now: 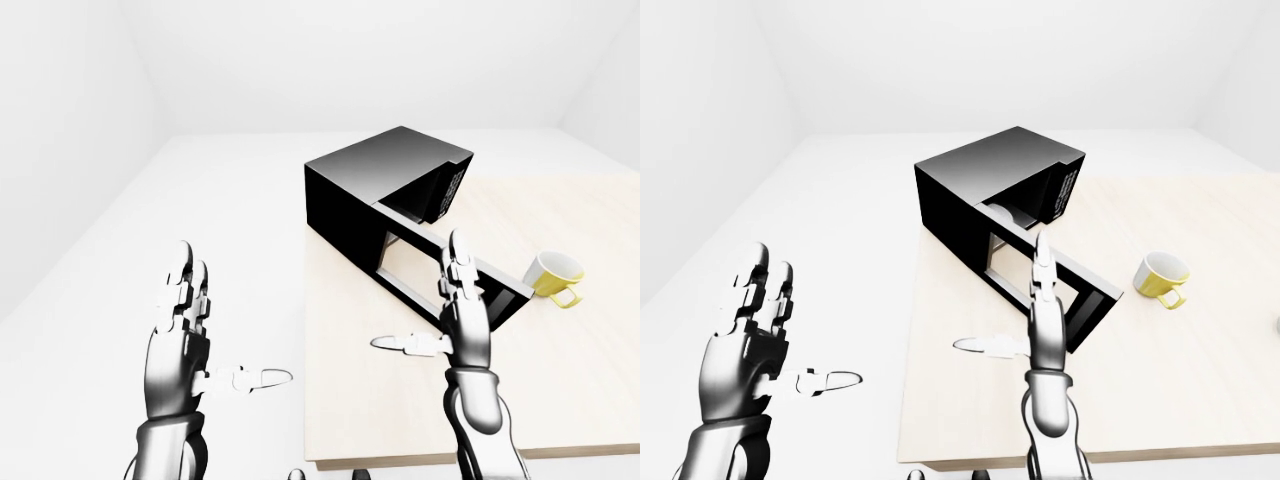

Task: Close the microwave.

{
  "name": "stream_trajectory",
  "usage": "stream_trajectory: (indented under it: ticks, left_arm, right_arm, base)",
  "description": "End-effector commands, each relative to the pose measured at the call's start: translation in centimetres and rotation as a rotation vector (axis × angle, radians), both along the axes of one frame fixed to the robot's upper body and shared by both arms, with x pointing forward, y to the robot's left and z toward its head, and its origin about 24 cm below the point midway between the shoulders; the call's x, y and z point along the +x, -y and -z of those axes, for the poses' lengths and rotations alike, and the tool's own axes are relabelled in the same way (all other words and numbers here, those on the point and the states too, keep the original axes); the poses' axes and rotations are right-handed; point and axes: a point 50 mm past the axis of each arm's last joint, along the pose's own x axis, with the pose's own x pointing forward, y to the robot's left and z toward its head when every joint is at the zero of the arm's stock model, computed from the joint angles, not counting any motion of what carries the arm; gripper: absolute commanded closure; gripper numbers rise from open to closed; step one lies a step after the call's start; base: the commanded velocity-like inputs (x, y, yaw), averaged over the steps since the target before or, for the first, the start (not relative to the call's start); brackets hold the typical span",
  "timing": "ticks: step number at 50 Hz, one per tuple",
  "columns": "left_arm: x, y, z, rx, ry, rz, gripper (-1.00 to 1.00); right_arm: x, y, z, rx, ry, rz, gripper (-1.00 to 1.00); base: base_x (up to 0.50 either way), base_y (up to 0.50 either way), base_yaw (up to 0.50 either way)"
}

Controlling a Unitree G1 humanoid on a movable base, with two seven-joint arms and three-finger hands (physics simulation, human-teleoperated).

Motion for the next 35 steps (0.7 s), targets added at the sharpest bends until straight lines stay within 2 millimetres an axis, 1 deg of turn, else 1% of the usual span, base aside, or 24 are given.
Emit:
stream_trajectory:
  ticks: [1, 10, 25, 26, 29, 35]
  left_arm:
    - [0.0, 0.0, 0.0, -0.001, 0.000, -0.001, -1.00]
    - [0.0, 0.0, 0.0, 0.002, -0.001, 0.000, -1.00]
    - [0.1, 0.1, 0.1, 0.005, -0.004, 0.002, -1.00]
    - [0.0, 0.1, 0.1, 0.005, -0.002, 0.002, -1.00]
    - [0.0, 0.1, 0.1, 0.005, -0.002, 0.002, -1.00]
    - [0.0, 0.2, 0.1, 0.005, -0.003, 0.004, -1.00]
  right_arm:
    - [1.3, 0.0, 1.5, -0.005, -0.040, 0.013, -1.00]
    - [2.4, -0.1, 3.1, -0.007, -0.097, 0.018, -1.00]
    - [3.6, 0.0, 4.7, -0.001, -0.165, 0.033, -1.00]
    - [4.0, 0.1, 5.1, -0.002, -0.180, 0.040, -1.00]
    - [4.2, 0.2, 5.1, -0.001, -0.181, 0.045, -1.00]
    - [5.1, 0.9, 5.8, -0.005, -0.210, 0.078, -1.00]
  base:
    - [0.00, 0.00, 0.00]
    - [0.00, 0.00, 0.00]
    - [0.00, 0.00, 0.00]
    - [0.00, 0.00, 0.00]
    - [0.00, 0.00, 0.00]
    - [0.00, 0.00, 0.00]
